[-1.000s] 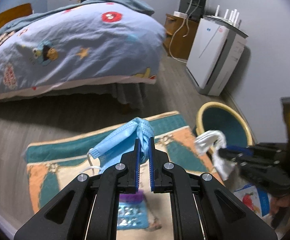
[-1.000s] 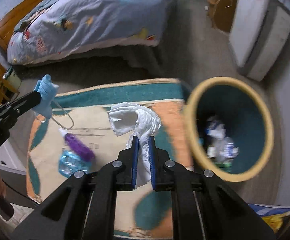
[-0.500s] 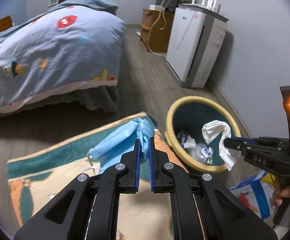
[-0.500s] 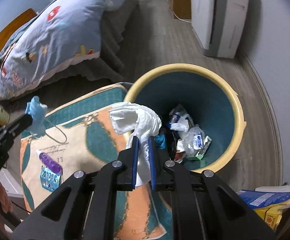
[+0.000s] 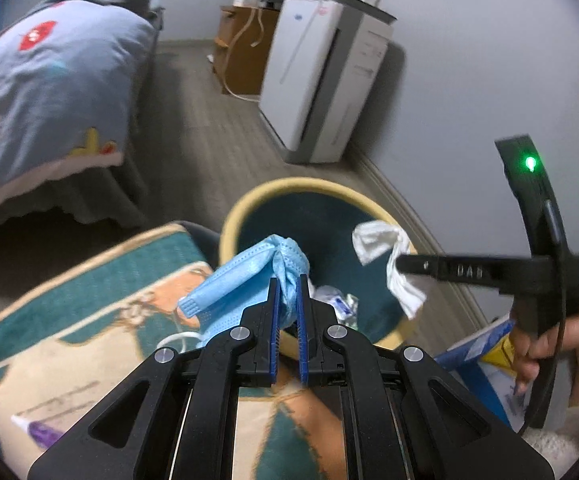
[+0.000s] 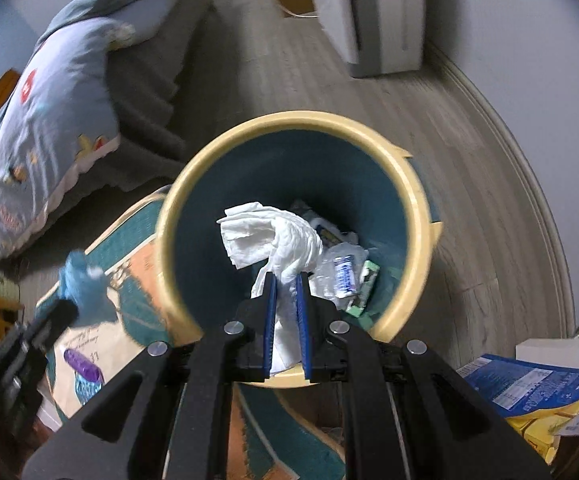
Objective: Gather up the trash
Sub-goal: 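Carry the tissue and face mask over the bin with both tools, then open both tools above the bin to drop the tissue and mask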
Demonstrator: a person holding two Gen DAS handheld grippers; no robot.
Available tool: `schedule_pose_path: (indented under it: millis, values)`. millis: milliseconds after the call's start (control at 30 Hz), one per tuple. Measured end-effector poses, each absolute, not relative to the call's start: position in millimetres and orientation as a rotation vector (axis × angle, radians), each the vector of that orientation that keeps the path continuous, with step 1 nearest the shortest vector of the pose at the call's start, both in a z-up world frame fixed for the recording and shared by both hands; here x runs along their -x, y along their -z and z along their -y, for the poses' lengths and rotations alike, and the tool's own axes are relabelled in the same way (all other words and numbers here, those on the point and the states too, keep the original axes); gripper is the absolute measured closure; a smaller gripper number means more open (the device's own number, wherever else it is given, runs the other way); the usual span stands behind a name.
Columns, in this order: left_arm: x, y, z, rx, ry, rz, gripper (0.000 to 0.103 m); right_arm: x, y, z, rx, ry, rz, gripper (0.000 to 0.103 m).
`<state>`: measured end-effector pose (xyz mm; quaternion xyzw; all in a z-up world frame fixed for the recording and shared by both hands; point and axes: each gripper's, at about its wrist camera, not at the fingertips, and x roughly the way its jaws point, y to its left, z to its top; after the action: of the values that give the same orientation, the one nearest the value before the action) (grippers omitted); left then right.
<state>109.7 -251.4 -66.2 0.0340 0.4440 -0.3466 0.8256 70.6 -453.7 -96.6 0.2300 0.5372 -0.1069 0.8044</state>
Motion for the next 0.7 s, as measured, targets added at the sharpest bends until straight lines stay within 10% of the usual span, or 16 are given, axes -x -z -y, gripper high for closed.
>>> schedule_pose_path:
  millis: [700]
  values:
    - [-113.4,115.1,294.4,-0.134,0.800,-0.995,0.095,-78.8,132.5,481.0,-0.503,0.297,-1.249,0.093]
